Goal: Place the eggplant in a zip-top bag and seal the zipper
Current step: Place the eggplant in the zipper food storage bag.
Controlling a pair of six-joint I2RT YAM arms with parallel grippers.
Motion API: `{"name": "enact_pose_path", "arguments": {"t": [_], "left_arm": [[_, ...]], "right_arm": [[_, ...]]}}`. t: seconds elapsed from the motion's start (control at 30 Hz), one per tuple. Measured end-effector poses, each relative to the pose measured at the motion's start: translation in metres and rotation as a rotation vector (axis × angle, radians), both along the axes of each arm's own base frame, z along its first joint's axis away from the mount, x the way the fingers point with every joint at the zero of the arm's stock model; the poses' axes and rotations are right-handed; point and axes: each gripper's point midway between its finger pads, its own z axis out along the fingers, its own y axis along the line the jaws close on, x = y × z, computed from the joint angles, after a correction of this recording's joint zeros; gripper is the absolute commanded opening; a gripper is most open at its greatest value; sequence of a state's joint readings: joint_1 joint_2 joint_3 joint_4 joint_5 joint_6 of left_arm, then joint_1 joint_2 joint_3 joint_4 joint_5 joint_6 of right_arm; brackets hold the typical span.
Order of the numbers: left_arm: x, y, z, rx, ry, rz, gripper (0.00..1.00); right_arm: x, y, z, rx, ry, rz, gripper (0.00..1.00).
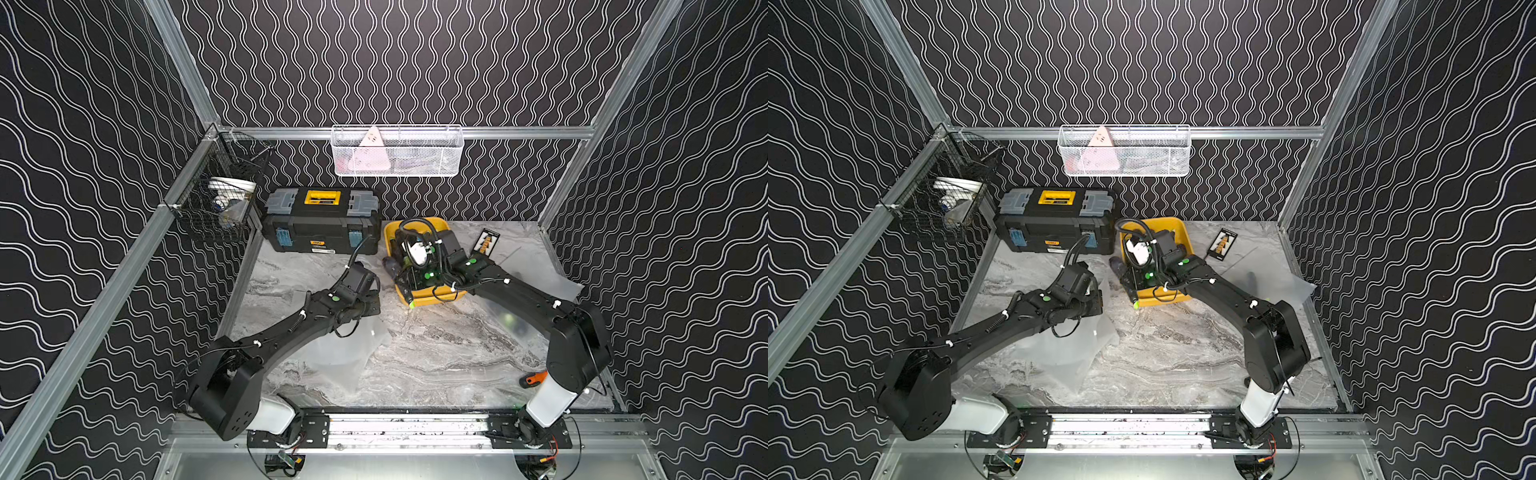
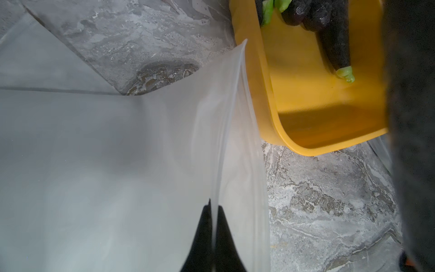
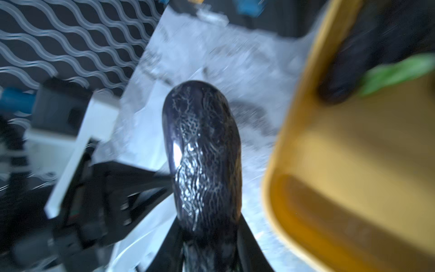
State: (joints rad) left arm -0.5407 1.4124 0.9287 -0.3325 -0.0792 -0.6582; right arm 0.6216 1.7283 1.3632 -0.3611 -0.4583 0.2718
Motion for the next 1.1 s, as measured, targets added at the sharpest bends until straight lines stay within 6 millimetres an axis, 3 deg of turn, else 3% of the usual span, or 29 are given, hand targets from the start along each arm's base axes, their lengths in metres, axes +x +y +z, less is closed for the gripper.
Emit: {"name": "enact_pose_path", "arguments": {"t": [0.17, 0.47, 0.8, 1.1], "left_arm": [[-0.003, -0.004, 0.001, 0.004, -0.044, -0.005, 0.0], [-0.006, -0.014, 0.012, -0.007, -0.117, -0.034, 0.0], [-0.022, -0.029, 0.016, 0.075, -0.175, -0.14, 0.0], [-0.035, -0.044, 0.013, 0.099, -0.171, -0.233, 0.0]], "right_arm": [[-0.028, 0.006, -0.016, 0.051, 0.163, 0.03, 0.13], [-0.058, 0.011, -0.028, 0.039, 0.305, 0.089, 0.12], [-0.069, -0.008, -0.047, -0.118, 0.381, 0.075, 0.13], [-0.071, -0.001, -0.059, -0.193, 0.426, 0.098, 0.17]]}}
